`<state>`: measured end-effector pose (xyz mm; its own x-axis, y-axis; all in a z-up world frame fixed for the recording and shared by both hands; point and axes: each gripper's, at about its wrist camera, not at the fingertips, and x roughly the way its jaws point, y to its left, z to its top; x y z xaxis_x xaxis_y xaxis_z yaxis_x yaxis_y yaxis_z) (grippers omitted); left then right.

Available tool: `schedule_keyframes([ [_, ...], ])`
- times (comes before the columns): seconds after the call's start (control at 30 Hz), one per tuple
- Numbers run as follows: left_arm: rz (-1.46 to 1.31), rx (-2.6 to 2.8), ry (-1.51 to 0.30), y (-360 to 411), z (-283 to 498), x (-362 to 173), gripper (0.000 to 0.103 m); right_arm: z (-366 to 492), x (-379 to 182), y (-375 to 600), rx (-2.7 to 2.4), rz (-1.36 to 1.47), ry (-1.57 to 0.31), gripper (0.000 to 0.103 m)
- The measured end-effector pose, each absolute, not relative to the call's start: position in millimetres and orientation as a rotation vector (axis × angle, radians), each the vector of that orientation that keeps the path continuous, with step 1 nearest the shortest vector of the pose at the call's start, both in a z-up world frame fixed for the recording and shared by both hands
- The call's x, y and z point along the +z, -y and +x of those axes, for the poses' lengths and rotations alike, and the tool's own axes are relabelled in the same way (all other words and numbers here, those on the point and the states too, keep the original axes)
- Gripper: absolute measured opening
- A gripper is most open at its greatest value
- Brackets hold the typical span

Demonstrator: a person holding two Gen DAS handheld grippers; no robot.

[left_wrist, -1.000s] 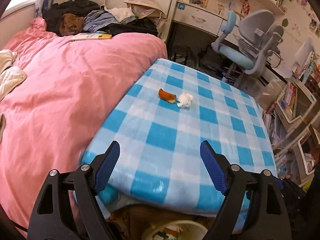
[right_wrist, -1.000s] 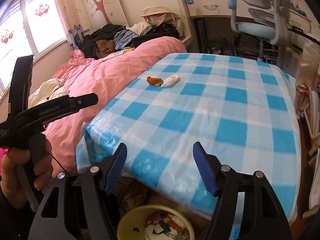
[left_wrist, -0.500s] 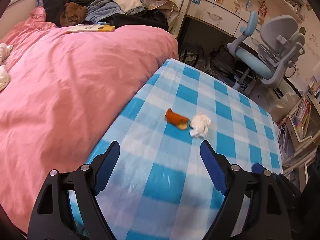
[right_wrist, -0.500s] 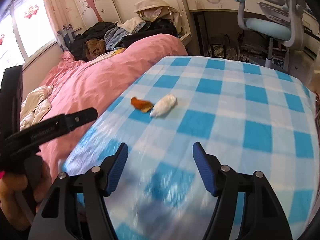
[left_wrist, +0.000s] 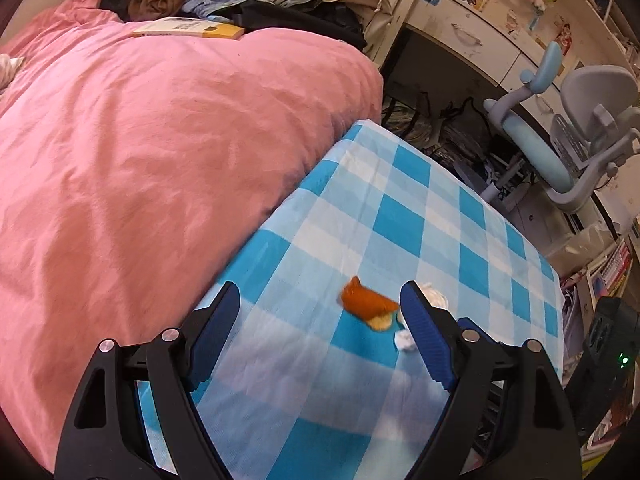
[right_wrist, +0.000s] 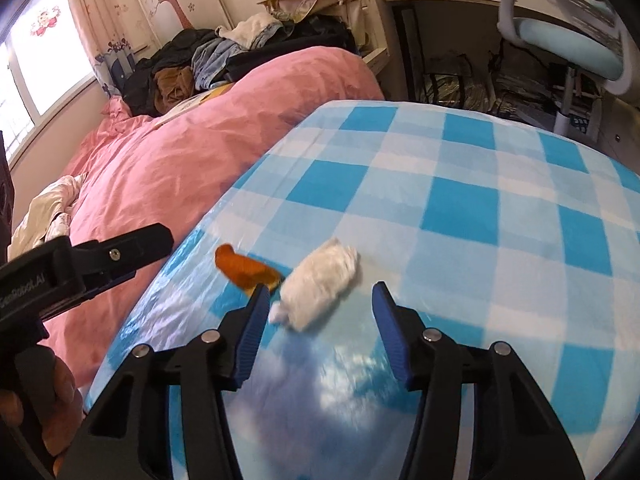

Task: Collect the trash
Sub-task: 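Grasp the white tissue with the right tool while the left tool grasps the orange-brown piece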

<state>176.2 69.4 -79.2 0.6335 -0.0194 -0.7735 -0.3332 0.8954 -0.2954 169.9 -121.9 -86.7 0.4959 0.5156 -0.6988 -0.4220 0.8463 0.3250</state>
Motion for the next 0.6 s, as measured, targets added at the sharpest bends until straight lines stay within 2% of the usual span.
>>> schedule_keyframes([
  [0.07,-0.433,0.184,-0.883,-66,184,-82,0.079,175,-89,116,0.577,0.100,-0.889,0.052],
  [0.17,-0.413,0.176,-0.898,-60,194,-86,0.079,176,-92,108,0.590,0.042,-0.893,0.038],
  [0.2,-0.402,0.176,-0.904,-58,197,-88,0.079,178,-92,107,0.596,0.033,-0.897,0.030],
  [0.27,-0.388,0.178,-0.914,-54,202,-92,0.079,178,-90,110,0.618,0.026,-0.907,0.025],
  [0.6,-0.234,0.159,-0.957,-22,220,-112,0.079,164,-88,161,0.613,0.050,-0.975,0.023],
])
